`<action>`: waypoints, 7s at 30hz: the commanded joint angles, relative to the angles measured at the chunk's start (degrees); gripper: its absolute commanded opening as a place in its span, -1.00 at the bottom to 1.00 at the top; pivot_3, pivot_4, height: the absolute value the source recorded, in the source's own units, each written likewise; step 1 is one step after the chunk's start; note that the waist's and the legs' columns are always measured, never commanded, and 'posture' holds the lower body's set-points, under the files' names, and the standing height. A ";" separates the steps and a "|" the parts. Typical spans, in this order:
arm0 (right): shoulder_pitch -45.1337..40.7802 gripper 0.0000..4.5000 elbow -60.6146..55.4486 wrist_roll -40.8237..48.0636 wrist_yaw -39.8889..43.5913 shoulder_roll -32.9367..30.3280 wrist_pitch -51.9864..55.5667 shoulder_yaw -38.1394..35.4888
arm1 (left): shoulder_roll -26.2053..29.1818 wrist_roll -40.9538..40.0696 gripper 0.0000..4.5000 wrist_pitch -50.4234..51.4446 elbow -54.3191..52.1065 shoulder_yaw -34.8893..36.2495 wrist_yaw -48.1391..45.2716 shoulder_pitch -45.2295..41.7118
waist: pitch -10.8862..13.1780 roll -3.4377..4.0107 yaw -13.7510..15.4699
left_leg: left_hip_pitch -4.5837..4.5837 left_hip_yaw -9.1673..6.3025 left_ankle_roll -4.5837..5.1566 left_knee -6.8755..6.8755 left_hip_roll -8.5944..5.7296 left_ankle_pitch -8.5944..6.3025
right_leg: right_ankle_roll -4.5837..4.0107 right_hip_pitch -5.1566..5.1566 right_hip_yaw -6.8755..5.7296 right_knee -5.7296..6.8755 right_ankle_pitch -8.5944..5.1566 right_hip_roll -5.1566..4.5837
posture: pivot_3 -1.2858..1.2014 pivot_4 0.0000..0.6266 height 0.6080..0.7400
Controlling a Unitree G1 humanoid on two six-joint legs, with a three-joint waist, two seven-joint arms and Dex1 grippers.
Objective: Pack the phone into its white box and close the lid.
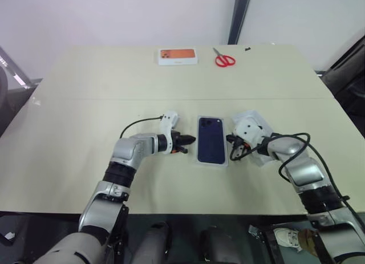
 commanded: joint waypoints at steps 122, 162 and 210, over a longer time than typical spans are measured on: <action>-17.14 -0.98 -21.26 36.70 -19.43 19.11 68.04 -27.05 | 22.78 -1.79 1.00 -34.64 -21.71 6.58 -25.34 21.03 | -0.01 0.11 -1.56 | -0.03 0.05 0.52 -0.17 0.09 -0.30 | -0.02 -0.14 0.04 0.00 0.00 0.00 | 0.03 -0.52 0.91; -0.62 -0.36 -11.03 95.51 -65.25 29.64 56.44 -23.15 | 11.32 -1.45 -1.00 -30.35 -23.14 2.09 -14.05 23.00 | -0.15 0.35 -1.80 | -0.02 0.10 0.55 -0.16 0.07 -0.30 | -0.02 -0.17 0.08 0.08 -0.01 0.01 | 0.03 -0.52 0.91; 3.31 -0.99 -16.32 20.46 -15.63 -0.27 14.95 -2.13 | 6.30 4.18 -1.00 -15.77 -12.01 -3.42 -8.67 9.06 | -0.11 0.31 -1.22 | -0.04 0.10 0.55 -0.02 0.08 -0.30 | 0.00 -0.08 0.07 0.00 -0.01 0.03 | 0.03 -0.52 0.91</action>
